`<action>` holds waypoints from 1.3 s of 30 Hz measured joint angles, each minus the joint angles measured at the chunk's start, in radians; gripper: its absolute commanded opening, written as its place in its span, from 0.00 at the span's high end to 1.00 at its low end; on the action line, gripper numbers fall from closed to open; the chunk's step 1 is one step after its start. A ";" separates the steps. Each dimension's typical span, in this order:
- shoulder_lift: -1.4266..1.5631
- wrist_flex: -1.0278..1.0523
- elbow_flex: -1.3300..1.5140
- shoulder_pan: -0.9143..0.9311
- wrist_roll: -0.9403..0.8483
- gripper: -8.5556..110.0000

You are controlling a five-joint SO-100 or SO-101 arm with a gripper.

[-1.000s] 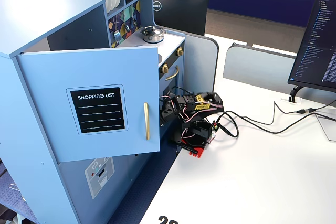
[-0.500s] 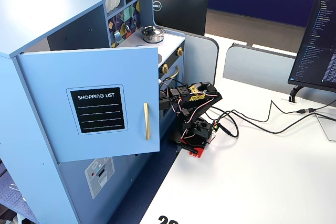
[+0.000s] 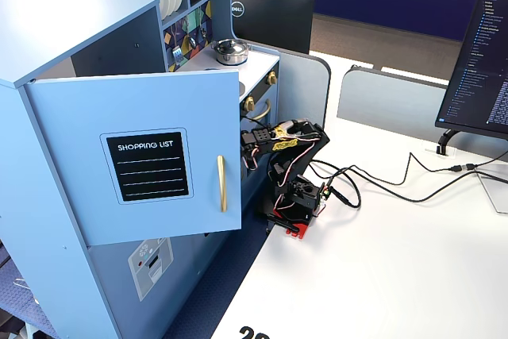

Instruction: Pick up the green pineapple from the left cabinet and place it in the gray recipient

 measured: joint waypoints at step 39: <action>-0.614 -0.092 -0.451 0.011 0.006 0.93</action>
